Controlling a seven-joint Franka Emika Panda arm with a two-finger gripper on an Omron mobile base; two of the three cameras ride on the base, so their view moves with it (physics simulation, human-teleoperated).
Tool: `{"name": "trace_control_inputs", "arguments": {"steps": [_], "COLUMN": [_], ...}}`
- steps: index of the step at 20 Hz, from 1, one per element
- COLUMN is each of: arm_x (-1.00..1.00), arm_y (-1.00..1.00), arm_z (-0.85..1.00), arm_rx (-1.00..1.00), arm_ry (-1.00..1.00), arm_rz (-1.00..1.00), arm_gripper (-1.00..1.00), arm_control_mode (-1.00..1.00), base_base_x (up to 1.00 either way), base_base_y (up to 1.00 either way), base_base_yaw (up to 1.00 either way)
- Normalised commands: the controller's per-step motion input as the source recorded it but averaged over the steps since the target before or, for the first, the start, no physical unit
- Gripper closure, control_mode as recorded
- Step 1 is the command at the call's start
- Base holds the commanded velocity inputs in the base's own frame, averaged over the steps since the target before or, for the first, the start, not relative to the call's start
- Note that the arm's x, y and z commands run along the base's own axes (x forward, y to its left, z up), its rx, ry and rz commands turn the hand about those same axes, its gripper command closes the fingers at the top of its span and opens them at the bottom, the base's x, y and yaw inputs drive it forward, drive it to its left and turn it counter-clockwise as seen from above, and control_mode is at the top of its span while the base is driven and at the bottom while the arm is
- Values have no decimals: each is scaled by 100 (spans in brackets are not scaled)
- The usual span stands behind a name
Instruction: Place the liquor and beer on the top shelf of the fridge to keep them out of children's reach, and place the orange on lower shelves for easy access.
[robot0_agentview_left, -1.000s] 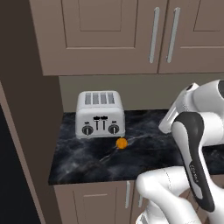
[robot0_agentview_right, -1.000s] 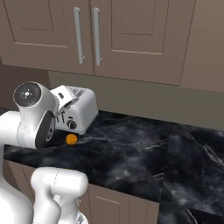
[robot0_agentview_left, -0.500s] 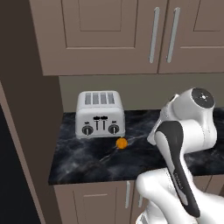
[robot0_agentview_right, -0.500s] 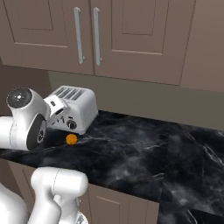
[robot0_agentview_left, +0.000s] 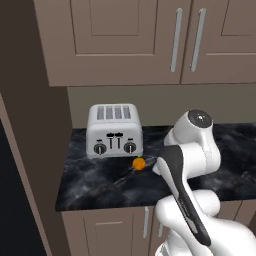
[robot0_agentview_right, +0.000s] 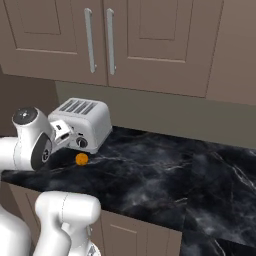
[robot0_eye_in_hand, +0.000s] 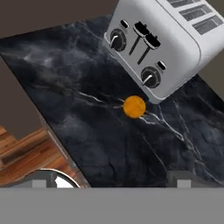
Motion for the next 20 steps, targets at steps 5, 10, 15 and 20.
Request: {"name": "trace_control_inputs", "arguments": {"steps": [5,10,15,20], "arm_x": [24,33,39,32], "arm_y": [1,0,7,3], "arm_z": [-52,-55,-28,-24], "arm_rx": [3,12,20,20], "arm_ry": [0,0,3,9], "arm_rz": [-35,-50,-25,-7], "arm_gripper": [-100,-100,-100,-100], "arm_control_mode": [-100,-100,-100,-100], "base_base_x": [0,0,0,0], "base_base_y": [0,0,0,0], "base_base_yaw": [0,0,0,0]}}
